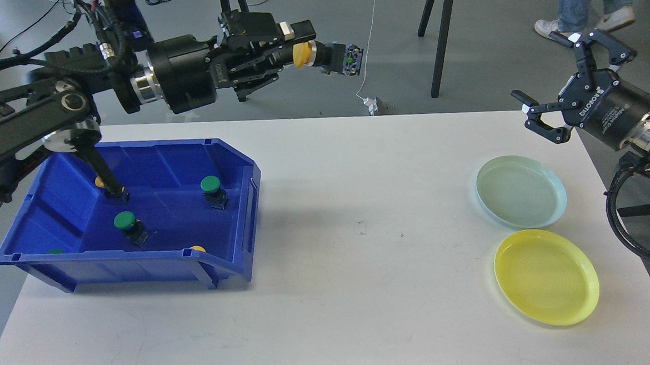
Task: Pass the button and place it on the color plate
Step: 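Lift the button out of the bin with the left gripper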
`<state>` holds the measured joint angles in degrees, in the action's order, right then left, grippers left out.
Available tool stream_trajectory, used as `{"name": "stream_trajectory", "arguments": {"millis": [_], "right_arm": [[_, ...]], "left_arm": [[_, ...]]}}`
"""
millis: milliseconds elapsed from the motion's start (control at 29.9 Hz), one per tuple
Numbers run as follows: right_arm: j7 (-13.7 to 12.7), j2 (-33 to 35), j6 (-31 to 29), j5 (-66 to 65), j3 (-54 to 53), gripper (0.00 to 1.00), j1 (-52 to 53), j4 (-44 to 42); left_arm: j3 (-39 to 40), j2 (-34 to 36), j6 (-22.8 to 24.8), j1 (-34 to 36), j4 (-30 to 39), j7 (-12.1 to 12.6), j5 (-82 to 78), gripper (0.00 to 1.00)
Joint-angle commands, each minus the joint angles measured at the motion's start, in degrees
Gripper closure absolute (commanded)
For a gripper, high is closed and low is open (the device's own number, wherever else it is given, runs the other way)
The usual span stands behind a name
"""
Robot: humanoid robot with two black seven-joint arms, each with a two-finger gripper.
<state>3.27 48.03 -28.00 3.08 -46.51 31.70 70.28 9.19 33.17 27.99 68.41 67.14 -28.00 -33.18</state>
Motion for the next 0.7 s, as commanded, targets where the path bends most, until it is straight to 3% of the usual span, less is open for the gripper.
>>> {"name": "stream_trajectory", "arguments": {"millis": [0, 167, 334, 668], "right_arm": [[-0.01, 3.03, 0.00, -0.01, -1.91, 0.01, -2.78, 7.22], [0.07, 2.34, 0.00, -2.55, -2.09, 0.01, -3.75, 10.49], [0.07, -6.00, 0.00, -4.75, -0.77, 0.01, -2.26, 9.09], [0.16, -12.77, 0.00, -4.66, 7.93, 0.01, 8.28, 4.08]], "left_arm": [[3.46, -7.40, 0.01, -4.24, -5.33, 0.00, 0.22, 0.92], [3.90, -11.90, 0.01, -6.44, -9.13, 0.00, 0.22, 0.92], [3.90, -12.25, 0.01, -6.18, -9.66, 0.00, 0.22, 0.92], [3.73, -12.60, 0.01, -5.65, -10.54, 0.00, 0.48, 0.92]]}}
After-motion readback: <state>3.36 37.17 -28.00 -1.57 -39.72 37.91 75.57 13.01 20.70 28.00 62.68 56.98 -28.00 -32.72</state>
